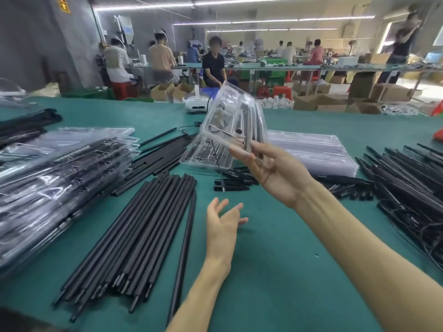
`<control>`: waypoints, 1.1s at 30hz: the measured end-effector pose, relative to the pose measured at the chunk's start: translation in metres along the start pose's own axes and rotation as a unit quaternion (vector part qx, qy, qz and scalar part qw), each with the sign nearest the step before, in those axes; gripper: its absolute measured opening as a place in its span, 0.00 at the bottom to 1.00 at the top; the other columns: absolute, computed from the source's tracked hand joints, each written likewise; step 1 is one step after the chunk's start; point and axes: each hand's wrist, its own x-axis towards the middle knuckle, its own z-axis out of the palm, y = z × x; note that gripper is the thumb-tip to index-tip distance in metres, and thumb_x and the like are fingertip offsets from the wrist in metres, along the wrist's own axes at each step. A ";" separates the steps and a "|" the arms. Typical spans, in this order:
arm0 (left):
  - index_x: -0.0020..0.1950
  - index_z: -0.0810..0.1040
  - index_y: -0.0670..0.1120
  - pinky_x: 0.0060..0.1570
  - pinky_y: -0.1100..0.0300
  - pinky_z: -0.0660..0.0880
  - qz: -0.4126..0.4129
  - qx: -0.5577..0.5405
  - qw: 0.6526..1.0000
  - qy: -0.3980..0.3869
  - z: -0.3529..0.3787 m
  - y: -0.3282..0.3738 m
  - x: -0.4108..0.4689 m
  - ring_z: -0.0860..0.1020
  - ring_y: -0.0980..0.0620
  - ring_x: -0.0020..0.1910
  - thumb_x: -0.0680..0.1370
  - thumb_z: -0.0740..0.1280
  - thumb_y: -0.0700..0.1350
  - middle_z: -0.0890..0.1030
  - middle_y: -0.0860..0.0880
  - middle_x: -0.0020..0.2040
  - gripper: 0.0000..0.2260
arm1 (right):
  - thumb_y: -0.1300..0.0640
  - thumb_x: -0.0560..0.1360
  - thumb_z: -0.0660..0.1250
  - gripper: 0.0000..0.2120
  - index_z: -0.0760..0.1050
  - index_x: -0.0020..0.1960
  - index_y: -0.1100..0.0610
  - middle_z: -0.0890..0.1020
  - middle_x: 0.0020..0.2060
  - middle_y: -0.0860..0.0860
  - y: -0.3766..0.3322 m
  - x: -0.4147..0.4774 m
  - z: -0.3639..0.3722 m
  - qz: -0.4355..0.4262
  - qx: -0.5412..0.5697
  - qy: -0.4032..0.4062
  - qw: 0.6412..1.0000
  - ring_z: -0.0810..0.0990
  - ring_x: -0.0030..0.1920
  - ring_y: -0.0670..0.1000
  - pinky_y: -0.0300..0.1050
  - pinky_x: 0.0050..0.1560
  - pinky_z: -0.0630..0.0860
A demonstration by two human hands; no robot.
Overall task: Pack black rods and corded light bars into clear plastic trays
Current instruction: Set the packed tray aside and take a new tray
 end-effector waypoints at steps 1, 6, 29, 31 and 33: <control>0.69 0.66 0.51 0.53 0.59 0.77 0.002 0.007 1.000 0.004 0.000 -0.001 0.000 0.86 0.50 0.46 0.81 0.66 0.41 0.76 0.56 0.63 0.18 | 0.67 0.80 0.63 0.03 0.72 0.48 0.62 0.82 0.57 0.66 0.000 0.014 0.004 -0.007 -0.012 -0.006 1.000 0.84 0.57 0.62 0.36 0.37 0.81; 0.63 0.72 0.48 0.40 0.67 0.76 0.016 0.057 0.998 0.010 0.002 -0.001 0.004 0.84 0.53 0.43 0.81 0.58 0.34 0.79 0.49 0.57 0.14 | 0.67 0.81 0.63 0.12 0.71 0.63 0.58 0.81 0.54 0.59 0.011 0.084 0.014 -0.045 -0.060 0.044 0.996 0.80 0.47 0.55 0.41 0.32 0.82; 0.56 0.74 0.44 0.34 0.67 0.75 0.026 0.076 0.996 0.028 -0.002 0.002 0.008 0.80 0.55 0.34 0.77 0.58 0.30 0.80 0.39 0.51 0.14 | 0.70 0.79 0.64 0.26 0.63 0.76 0.67 0.74 0.69 0.62 0.086 0.103 -0.059 0.004 -0.386 0.137 0.912 0.76 0.67 0.57 0.52 0.69 0.73; 0.55 0.74 0.43 0.34 0.66 0.75 0.030 0.078 0.996 0.032 -0.001 0.002 0.008 0.80 0.56 0.34 0.77 0.57 0.29 0.80 0.38 0.51 0.13 | 0.67 0.79 0.66 0.21 0.69 0.72 0.66 0.79 0.64 0.61 0.073 0.097 -0.068 -0.053 -0.480 0.166 0.860 0.80 0.62 0.55 0.51 0.67 0.75; 0.55 0.74 0.42 0.35 0.66 0.75 0.031 0.076 0.996 0.031 -0.001 0.002 0.008 0.80 0.55 0.34 0.78 0.57 0.29 0.80 0.38 0.50 0.13 | 0.62 0.79 0.67 0.19 0.73 0.69 0.63 0.81 0.61 0.57 0.050 0.092 -0.084 -0.122 -0.614 0.207 0.752 0.80 0.60 0.53 0.48 0.67 0.73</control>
